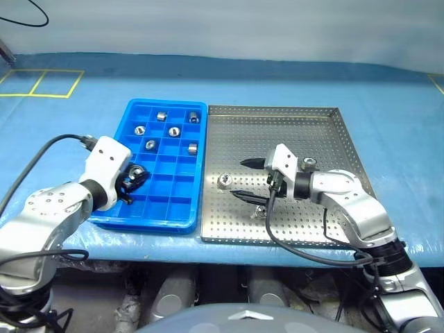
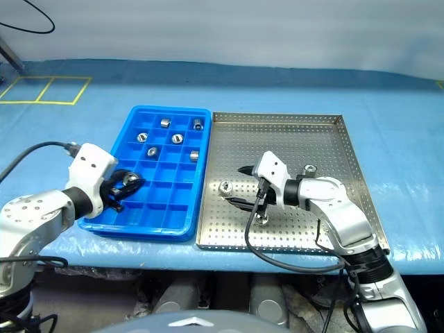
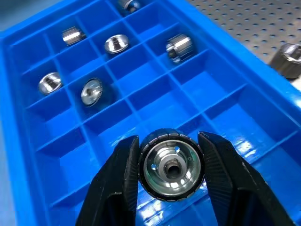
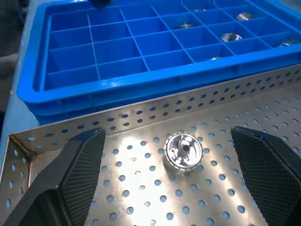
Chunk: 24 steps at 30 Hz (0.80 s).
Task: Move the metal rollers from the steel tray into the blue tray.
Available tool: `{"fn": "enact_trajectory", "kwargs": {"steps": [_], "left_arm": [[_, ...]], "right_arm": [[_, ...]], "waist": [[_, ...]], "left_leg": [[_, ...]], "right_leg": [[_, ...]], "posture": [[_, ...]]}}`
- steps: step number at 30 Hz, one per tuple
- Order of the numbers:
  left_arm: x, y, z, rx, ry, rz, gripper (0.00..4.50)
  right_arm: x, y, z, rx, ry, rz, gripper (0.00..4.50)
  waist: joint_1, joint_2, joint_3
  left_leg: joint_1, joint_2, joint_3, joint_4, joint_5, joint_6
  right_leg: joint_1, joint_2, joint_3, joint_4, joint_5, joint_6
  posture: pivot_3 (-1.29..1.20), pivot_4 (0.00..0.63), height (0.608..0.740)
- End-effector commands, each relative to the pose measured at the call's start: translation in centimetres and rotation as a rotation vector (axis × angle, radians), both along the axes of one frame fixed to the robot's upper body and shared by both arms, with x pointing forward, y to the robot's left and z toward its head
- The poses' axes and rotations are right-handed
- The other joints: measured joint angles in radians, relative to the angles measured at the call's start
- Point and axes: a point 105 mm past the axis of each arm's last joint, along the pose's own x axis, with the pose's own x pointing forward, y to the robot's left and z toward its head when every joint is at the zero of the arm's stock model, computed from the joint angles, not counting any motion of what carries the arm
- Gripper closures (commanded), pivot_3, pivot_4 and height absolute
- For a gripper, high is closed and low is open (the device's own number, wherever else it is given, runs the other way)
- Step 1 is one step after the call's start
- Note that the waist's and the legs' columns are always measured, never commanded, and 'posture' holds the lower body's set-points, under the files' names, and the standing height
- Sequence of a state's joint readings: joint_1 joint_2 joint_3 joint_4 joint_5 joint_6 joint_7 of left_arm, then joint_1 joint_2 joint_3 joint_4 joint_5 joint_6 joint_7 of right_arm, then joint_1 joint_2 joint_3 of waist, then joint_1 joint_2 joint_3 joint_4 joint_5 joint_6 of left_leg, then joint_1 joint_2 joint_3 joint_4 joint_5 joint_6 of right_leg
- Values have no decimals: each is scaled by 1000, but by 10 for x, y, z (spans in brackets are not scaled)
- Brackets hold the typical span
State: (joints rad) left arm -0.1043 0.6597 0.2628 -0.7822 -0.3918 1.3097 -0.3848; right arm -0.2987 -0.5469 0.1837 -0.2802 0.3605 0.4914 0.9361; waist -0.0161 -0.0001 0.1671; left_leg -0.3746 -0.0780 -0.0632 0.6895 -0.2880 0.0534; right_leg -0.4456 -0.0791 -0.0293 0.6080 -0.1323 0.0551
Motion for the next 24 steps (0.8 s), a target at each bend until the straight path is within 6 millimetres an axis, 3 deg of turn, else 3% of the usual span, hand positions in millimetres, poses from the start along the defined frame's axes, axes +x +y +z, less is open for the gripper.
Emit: {"fn": "enact_trajectory", "kwargs": {"steps": [1, 5, 12, 24], "left_arm": [[1, 11, 7, 12, -51, 88, 2826], [14, 25, 4, -27, -85, 227, 2826], [43, 40, 4, -74, -139, 408, 2826], [68, 24, -17, -63, -64, 359, 2826]], "right_arm": [[-11, 16, 23, 99, -33, 102, 0], [-17, 30, 27, 128, -35, 153, 0], [-18, 33, 27, 140, -33, 149, 0], [-19, 31, 28, 142, -46, 116, 0]], "waist": [[6, 0, 0], [12, -1, 0], [18, -2, 0], [4, -2, 0]], "left_leg": [[0, 0, 0, 0, 0, -1], [0, 0, -1, 0, 0, -1], [0, 1, -2, 0, 1, -4], [0, 1, -2, 0, 1, -4]], "right_leg": [[0, 0, 0, 0, 0, -1], [0, 1, -1, 0, 1, -3], [0, 1, -2, 0, 2, -5], [-1, 2, -2, 0, 2, -5]], "posture": [[-10, 150, 740], [1, 150, 740], [-3, 150, 740], [-52, 150, 740]]}}
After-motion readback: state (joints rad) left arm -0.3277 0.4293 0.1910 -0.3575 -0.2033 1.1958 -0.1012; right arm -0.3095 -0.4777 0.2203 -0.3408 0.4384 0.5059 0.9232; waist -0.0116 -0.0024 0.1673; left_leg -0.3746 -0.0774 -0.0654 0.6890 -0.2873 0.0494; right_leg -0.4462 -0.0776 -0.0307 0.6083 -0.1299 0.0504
